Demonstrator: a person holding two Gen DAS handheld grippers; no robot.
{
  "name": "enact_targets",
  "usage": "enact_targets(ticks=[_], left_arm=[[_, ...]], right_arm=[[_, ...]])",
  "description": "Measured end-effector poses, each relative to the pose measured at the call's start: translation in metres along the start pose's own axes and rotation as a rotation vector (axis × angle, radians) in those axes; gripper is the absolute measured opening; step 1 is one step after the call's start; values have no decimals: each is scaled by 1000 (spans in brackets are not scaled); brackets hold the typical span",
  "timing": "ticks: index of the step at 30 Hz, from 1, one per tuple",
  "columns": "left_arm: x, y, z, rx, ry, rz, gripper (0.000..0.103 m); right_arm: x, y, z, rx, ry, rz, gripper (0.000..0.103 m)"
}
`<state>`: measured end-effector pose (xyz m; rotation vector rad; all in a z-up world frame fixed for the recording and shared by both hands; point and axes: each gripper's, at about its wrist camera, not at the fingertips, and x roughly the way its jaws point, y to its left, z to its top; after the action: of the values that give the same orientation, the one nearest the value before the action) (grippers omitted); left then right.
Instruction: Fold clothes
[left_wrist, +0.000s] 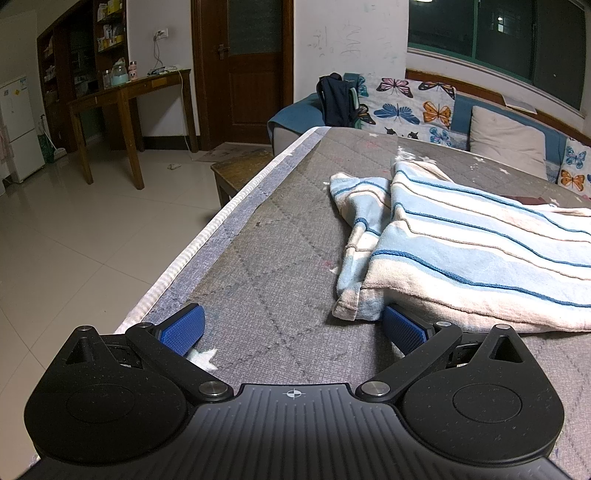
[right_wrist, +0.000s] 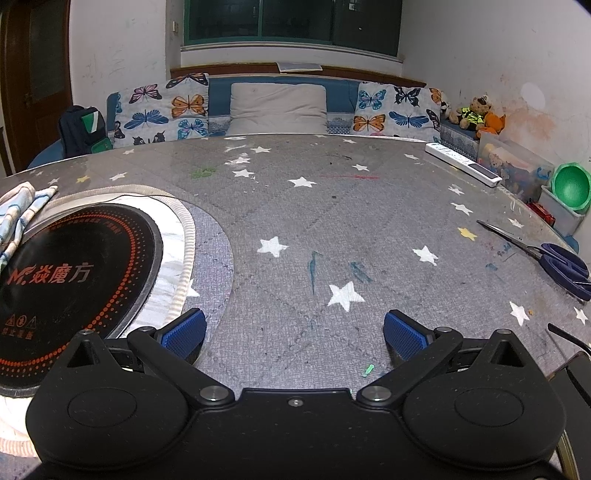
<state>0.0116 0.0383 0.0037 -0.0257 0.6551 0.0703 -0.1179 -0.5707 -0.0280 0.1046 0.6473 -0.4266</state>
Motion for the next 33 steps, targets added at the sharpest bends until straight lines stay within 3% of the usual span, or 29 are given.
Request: enact_targets(ticks=[33], left_arm=[[2,4,-1,-1,1,-1,103]], right_arm=[[-1,-5,0,-3,-1,-2,103]])
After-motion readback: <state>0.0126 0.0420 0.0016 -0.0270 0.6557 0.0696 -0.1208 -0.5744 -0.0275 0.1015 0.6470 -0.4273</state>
